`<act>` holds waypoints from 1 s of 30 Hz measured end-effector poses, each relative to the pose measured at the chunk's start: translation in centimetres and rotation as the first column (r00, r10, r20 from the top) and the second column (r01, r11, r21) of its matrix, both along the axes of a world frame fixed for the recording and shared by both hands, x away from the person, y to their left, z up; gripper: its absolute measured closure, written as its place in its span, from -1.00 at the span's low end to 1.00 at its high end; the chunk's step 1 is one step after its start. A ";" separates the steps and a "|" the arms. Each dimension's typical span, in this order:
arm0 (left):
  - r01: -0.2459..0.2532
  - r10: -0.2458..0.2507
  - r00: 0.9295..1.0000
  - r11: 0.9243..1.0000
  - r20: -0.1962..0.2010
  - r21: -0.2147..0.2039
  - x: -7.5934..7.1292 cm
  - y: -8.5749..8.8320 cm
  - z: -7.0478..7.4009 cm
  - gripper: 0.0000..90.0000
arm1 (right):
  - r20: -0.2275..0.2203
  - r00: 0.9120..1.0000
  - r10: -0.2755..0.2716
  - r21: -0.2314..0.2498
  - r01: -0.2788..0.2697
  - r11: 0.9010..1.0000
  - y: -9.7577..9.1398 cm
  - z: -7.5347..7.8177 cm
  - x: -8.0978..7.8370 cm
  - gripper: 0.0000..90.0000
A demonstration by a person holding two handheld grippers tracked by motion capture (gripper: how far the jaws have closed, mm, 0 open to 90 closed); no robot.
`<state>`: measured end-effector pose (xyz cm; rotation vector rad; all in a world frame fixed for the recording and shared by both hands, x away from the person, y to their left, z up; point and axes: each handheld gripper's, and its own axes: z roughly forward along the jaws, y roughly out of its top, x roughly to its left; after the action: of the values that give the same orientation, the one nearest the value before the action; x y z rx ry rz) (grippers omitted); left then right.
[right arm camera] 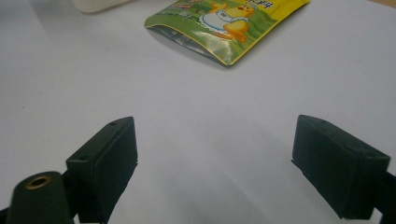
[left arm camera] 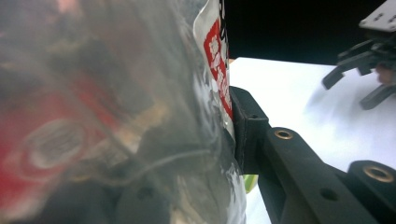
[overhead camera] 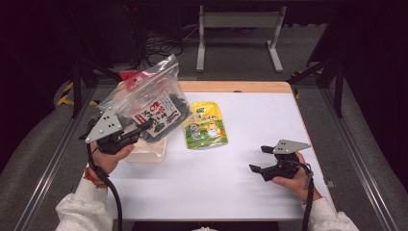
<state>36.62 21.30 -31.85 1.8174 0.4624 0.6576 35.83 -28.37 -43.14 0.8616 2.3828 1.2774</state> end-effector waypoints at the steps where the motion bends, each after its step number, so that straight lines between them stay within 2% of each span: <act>1: -0.004 0.004 1.000 1.000 0.001 -0.003 0.2 0.2 0.0 0.64 | 0.000 1.000 0.000 0.000 0.000 1.000 0.0 0.0 0.0 -0.69; 5: -0.026 0.026 1.000 0.999 -0.007 0.026 1.3 0.7 -0.3 0.64 | -0.006 1.000 -0.003 0.004 0.003 1.000 -0.1 -0.1 0.0 -0.68; 8: -0.036 0.036 0.999 0.999 -0.018 0.018 2.1 1.2 -0.5 0.64 | -0.009 1.000 0.002 0.004 -0.002 1.000 0.0 -0.2 0.0 -0.68; 12: -0.048 0.049 0.999 0.998 -0.004 0.041 2.8 1.7 -0.5 0.64 | -0.015 1.000 0.007 -0.001 -0.007 1.000 0.1 -0.4 -0.1 -0.68; 17: -0.088 0.088 0.996 0.994 0.009 0.058 3.9 2.7 -0.5 0.64 | -0.019 1.000 0.006 -0.004 -0.006 1.000 0.2 -0.5 0.0 -0.68; 21: -0.112 0.109 0.993 0.987 0.036 0.115 4.7 3.3 -0.4 0.64 | -0.020 1.000 0.010 -0.002 -0.011 1.000 0.3 -0.5 -0.2 -0.68; 24: -0.105 0.101 0.994 0.986 0.040 0.131 5.1 3.7 -0.6 0.64 | -0.029 1.000 0.007 -0.003 -0.008 1.000 0.1 -0.7 -0.4 -0.68; 25: -0.095 0.091 0.995 0.984 0.038 0.151 5.3 3.9 -0.7 0.64 | -0.032 0.999 0.007 -0.004 -0.007 1.000 0.1 -0.8 -0.5 -0.68; 30: -0.047 0.046 0.999 0.981 0.010 0.189 5.6 4.4 -1.2 0.63 | -0.034 0.999 -0.005 -0.011 0.005 1.000 -0.1 -0.9 -0.7 -0.68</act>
<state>42.22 25.70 -33.01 1.9886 0.4522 0.7599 35.16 -28.51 -44.07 0.8921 2.4098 1.2560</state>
